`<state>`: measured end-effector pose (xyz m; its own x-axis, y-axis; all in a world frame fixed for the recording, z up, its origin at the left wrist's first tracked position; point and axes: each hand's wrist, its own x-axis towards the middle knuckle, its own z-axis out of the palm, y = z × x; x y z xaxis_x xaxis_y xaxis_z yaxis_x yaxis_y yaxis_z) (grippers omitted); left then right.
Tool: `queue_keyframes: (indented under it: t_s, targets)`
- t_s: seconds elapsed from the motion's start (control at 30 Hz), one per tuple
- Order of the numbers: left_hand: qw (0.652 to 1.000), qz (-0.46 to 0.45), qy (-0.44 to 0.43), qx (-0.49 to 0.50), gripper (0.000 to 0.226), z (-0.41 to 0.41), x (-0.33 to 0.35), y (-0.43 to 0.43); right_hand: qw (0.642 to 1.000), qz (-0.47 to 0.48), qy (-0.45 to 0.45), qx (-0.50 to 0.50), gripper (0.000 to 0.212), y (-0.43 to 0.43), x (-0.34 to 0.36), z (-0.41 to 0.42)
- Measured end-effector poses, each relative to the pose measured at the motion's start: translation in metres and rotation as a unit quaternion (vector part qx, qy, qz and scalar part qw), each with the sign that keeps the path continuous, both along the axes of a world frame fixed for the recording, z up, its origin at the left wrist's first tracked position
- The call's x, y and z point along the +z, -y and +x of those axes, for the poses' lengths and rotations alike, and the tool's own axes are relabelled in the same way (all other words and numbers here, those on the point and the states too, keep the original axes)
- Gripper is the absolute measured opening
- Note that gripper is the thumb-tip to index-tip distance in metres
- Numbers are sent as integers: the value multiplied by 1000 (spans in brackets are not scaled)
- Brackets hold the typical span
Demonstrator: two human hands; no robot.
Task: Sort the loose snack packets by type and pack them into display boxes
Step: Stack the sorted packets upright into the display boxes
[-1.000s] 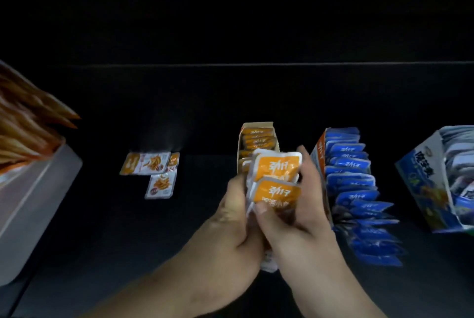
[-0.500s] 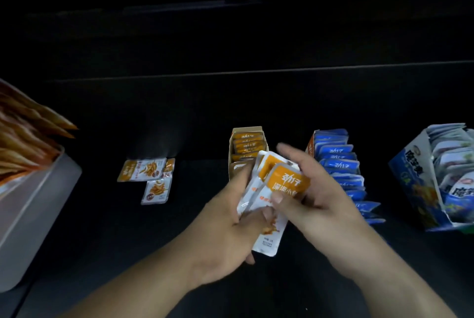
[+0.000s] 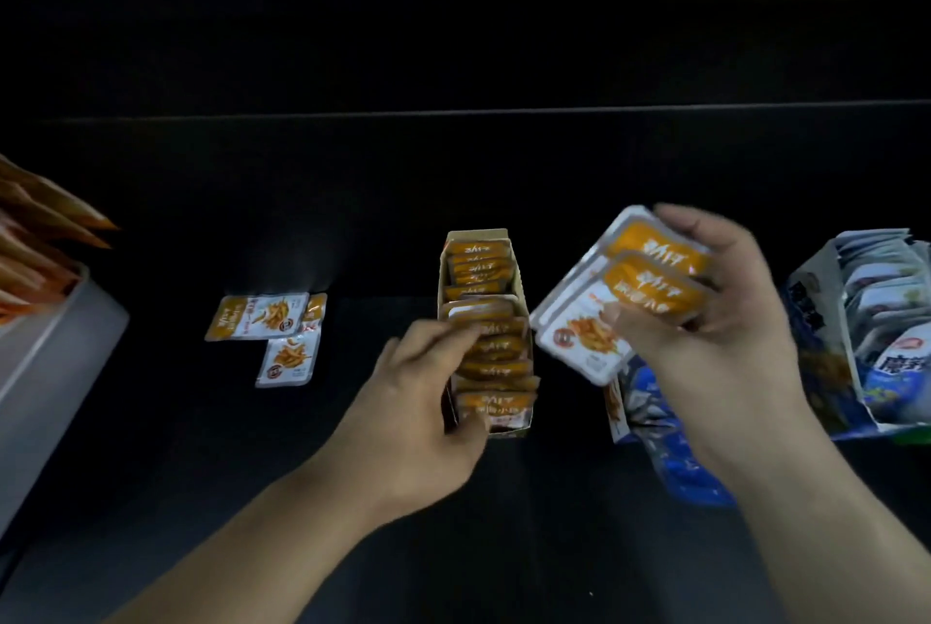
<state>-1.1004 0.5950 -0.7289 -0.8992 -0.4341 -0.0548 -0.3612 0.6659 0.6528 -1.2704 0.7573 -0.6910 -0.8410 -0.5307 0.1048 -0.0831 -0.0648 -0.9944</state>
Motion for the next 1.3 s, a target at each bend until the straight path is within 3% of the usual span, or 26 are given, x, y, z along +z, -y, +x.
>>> queue_keyframes:
  t_s: [0.27, 0.53, 0.63, 0.8, 0.9, 0.97, 1.03, 1.17, 1.3]
  targets:
    - [1000, -11, -14, 9, 67, 13, -32, -10, 995, -2, -31, 98, 72, 43, -12, 6]
    - [999, 15, -38, 24, 65, 15, -36, -10, 964, 132, -103, 209, 69, 61, -48, 15]
    - [997, 44, -39, 44, 67, 17, -38, -5, 934, 215, -203, 202, 56, 55, -64, 13]
    - [991, 62, -63, 98, 86, 16, -39, -5, 921, 251, -238, 178, 35, 45, -68, 13]
    - [988, 78, -94, 91, 101, 13, -42, -6, 918, 286, -193, 196, 26, 53, -71, 18]
    - [992, 79, -79, 53, 102, 10, -45, -8, 921, 308, -137, 195, 21, 58, -70, 23]
    - [995, 82, -41, 27, 100, 7, -46, -10, 912, 337, -137, 189, 19, 61, -69, 26]
    - [998, 65, 10, 9, 94, 4, -46, -7, 883, 404, -116, 211, 34, 61, -53, 25]
    - [995, 96, -22, 12, 80, 8, -47, -6, 938, 275, -101, 185, 42, 45, -57, 36]
